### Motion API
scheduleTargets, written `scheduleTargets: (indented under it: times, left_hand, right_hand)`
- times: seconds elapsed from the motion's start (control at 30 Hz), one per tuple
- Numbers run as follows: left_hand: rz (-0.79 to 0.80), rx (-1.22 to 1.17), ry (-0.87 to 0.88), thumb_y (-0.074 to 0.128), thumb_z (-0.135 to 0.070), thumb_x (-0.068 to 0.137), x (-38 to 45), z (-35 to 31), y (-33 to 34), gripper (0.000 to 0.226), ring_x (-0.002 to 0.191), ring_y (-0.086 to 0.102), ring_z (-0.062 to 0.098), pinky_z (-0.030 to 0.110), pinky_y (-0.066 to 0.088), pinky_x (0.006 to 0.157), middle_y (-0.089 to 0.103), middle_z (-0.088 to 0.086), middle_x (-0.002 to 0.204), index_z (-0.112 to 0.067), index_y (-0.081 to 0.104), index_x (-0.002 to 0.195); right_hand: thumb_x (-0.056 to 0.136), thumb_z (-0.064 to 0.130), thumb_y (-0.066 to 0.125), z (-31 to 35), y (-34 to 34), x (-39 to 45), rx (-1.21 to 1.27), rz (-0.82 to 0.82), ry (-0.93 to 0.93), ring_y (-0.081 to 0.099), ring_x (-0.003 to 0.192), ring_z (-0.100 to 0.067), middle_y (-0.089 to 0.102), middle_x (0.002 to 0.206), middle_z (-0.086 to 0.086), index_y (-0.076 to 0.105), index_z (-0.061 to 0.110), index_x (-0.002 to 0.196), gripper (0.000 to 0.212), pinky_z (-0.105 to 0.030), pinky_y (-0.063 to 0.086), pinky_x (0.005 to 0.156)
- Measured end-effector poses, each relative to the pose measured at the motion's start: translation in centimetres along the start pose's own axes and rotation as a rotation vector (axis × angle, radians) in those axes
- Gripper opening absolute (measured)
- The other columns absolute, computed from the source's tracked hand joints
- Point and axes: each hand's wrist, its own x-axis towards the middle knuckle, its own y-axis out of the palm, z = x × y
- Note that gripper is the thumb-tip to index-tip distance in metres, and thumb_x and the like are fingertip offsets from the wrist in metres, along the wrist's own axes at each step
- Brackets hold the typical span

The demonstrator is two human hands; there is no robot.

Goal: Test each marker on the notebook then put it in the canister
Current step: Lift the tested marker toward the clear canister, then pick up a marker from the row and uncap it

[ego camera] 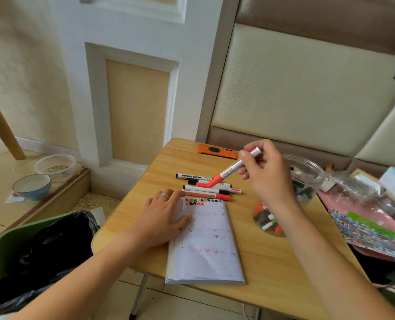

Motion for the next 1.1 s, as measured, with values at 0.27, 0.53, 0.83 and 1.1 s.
scheduleTargets:
  times: [0.27,0.53,0.83,1.1]
  left_hand:
    - [-0.059,0.134,0.032,0.009,-0.066,0.082,-0.3,-0.5,1.4,0.076,0.128,0.037,0.017,0.037,0.022,0.109,0.041,-0.003,0.138,-0.031,0.04,0.142]
    - [-0.038,0.16,0.02,0.008,-0.067,0.083,-0.3,-0.5,1.4,0.076,0.129,0.037,0.015,0.037,0.023,0.111,0.04,-0.004,0.14,-0.033,0.039,0.143]
    - [-0.029,0.169,0.01,0.006,-0.068,0.082,-0.4,-0.7,1.2,0.078,0.132,0.035,0.014,0.036,0.022,0.112,0.039,-0.005,0.142,-0.034,0.037,0.145]
    - [-0.046,0.14,0.015,0.011,-0.066,0.083,-0.3,-0.5,1.4,0.073,0.128,0.037,0.015,0.036,0.023,0.109,0.04,-0.005,0.138,-0.034,0.039,0.142]
  right_hand:
    - [0.105,0.019,0.045,1.2,-7.5,4.8,-0.371,-0.407,-0.308,0.062,0.08,-0.03,0.068,0.088,-0.011,0.056,0.009,0.109,0.016,-0.034,0.035,0.067]
    - [0.106,0.014,0.046,-1.1,-8.1,3.5,-0.614,-0.139,-0.101,0.049,0.082,-0.025,0.059,0.091,-0.006,0.059,0.008,0.105,0.014,-0.033,0.025,0.066]
    - [0.109,0.054,0.017,-0.5,-7.1,2.8,-0.93,0.346,0.187,0.065,0.103,-0.033,0.071,0.104,-0.013,0.068,0.016,0.107,0.064,-0.04,0.05,0.086]
    - [0.104,0.026,0.054,-0.1,-4.3,1.3,-0.973,-0.1,-0.09,0.061,0.099,-0.029,0.062,0.111,-0.012,0.065,0.004,0.111,0.026,-0.036,0.047,0.072]
